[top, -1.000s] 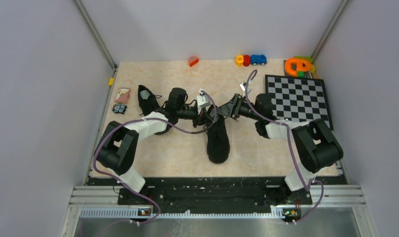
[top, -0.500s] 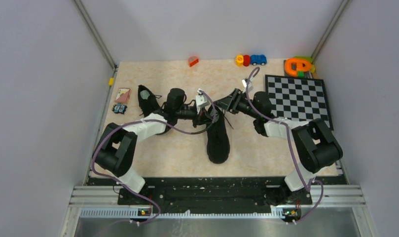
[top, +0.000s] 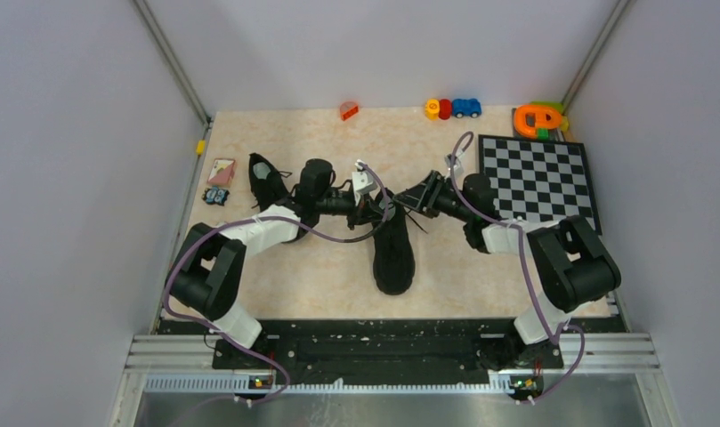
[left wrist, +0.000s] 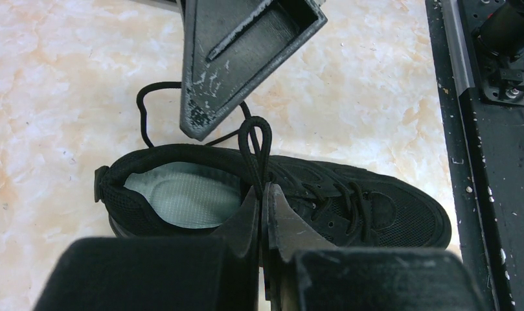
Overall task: Tie the shoes
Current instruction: Wrap the shoelace around the shoelace.
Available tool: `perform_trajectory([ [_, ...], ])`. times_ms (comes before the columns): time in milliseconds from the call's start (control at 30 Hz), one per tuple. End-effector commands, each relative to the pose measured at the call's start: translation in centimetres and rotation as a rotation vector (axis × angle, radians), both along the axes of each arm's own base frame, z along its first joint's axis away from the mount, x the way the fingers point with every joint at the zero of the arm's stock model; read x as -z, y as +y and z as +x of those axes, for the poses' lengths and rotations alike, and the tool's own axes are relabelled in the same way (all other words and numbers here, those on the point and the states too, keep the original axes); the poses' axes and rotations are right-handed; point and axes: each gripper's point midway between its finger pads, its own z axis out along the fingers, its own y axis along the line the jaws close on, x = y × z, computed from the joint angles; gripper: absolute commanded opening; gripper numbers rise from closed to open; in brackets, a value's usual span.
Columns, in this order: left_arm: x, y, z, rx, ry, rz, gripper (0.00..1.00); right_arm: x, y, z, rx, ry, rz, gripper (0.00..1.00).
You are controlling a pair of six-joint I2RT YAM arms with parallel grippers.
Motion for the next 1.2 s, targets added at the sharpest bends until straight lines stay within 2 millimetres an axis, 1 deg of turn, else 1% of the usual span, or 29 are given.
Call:
perform_trajectory([
  [0,-2.1,0.0,-0.1,0.013,-0.061,-0.043,0.00,-0.6,-0.2,-0.6,0.002,-0.001,0.026,0.54],
  [33,-2.1,0.0,-0.1,0.012,-0.061,-0.043,0.00,-0.4,-0.2,-0.7,0.002,0.006,0.027,0.53],
  [100,-2.1,0.0,-0.2,0.014,-0.061,-0.043,0.00,0.1,-0.4,-1.2,0.004,0.024,0.033,0.48],
  [167,-2.1,0.0,-0.2,0.015,-0.061,-0.043,0.00,0.0,-0.5,-1.6,0.006,0.020,0.048,0.44],
  [233,-2.1,-0.1,-0.2,0.016,-0.061,-0.043,0.00,-0.1,-0.6,-1.8,0.011,0.017,0.061,0.43],
  [433,-2.0,0.0,-0.1,0.012,-0.060,-0.039,0.00,-1.6,-0.9,-1.8,0.038,-0.038,0.091,0.42],
  [600,-1.9,0.1,0.0,0.009,-0.065,-0.030,0.00,-3.0,-1.3,-1.5,0.064,-0.088,0.093,0.35],
  [767,-2.1,0.1,-0.1,0.013,-0.063,-0.031,0.00,-3.5,-1.1,-1.4,0.055,-0.109,0.094,0.31],
  [900,-2.2,0.0,0.0,0.011,-0.062,-0.026,0.00,-3.9,0.0,-1.6,0.003,-0.109,0.104,0.31],
  [967,-2.2,0.0,0.1,0.009,-0.056,-0.022,0.00,-4.4,0.4,-1.6,-0.015,-0.116,0.117,0.33],
  [1167,-1.9,0.0,0.3,-0.002,-0.033,-0.008,0.00,-5.7,1.1,-2.1,-0.065,-0.157,0.156,0.45],
])
